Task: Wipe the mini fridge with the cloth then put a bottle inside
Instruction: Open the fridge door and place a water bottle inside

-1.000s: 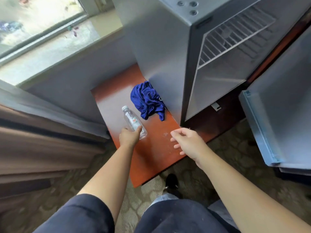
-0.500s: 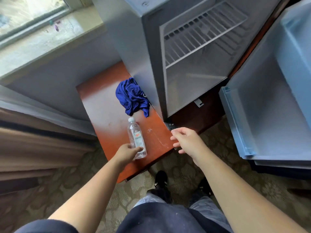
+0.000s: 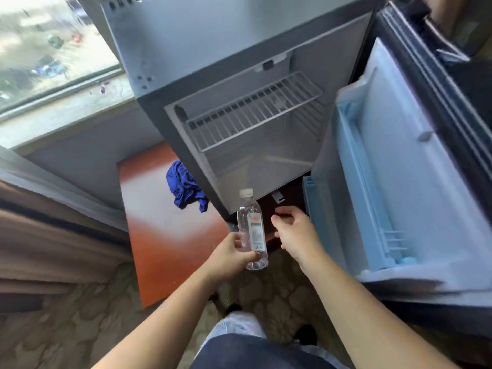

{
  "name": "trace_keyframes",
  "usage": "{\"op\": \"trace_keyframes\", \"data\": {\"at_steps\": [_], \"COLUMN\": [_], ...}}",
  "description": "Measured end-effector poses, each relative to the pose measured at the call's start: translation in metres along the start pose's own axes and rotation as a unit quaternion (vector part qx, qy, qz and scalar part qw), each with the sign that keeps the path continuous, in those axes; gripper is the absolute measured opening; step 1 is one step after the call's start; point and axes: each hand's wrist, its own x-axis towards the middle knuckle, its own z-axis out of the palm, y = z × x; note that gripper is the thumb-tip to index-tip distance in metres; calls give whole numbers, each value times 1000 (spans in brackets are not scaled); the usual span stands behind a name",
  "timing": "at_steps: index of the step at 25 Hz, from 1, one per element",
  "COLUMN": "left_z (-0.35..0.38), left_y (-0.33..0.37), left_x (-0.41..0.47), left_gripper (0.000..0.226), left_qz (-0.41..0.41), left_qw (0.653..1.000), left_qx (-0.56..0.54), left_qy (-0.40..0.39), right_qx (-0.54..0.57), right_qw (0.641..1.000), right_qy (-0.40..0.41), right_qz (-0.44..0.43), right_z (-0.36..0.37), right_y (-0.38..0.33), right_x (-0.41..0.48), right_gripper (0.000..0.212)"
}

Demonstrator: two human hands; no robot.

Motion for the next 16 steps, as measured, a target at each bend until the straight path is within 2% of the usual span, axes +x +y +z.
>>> {"op": "trace_keyframes", "data": {"at_steps": [7,12,16], "left_z": [4,-4,5], "left_y": [75,114,129], "left_x": [53,130,189], "left_gripper": [62,74,74], "left_qz": [71,79,66], "left_qw": [990,980,971], "left_qx": [22,7,-20], "left_qy": [116,184,229], "right_qx": [66,93,123], "right_qw": [994,986,981], "right_qy": [81,138,152], "right_qz": [-9,-8,-13], "right_z": [-7,-6,1], "right_y": [-23,-40,-41], "right_x": [16,29,46], "right_gripper": [32,28,26]}}
